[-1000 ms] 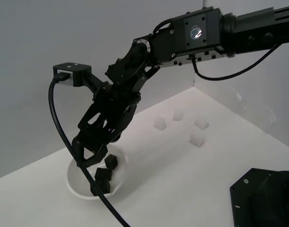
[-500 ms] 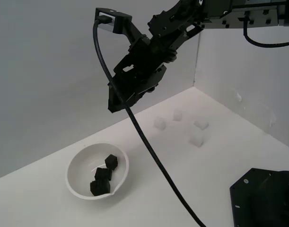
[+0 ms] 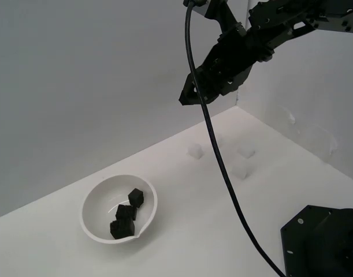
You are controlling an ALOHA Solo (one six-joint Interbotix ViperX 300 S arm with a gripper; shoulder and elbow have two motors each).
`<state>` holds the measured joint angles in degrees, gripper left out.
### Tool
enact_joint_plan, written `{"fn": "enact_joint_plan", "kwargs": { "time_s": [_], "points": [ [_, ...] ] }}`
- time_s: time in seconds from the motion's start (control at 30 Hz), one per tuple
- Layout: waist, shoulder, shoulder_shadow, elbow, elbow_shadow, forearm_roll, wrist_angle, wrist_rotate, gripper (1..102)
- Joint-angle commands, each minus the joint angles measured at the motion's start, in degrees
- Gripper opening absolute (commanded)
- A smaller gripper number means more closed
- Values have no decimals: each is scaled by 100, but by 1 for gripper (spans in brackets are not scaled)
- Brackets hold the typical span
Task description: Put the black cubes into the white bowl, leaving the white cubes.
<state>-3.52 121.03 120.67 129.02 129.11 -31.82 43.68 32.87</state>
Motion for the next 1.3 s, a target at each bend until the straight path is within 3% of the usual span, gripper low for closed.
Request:
{"fn": "enact_joint_plan", "kwargs": {
  "time_s": [0.0,0.3,0.63,0.97,1.27],
  "points": [
    [220,343,369,158,123,-53,-26,123,3],
    [791,1415,1441,940,923,-53,-62,299,3],
    [940,2575,2602,1898,1890,-158,-308,264,3],
    [1055,3366,3410,2153,2145,-149,-325,123,3],
    [1178,4386,4430,2487,2470,-141,-475,132,3]
  ]
}}
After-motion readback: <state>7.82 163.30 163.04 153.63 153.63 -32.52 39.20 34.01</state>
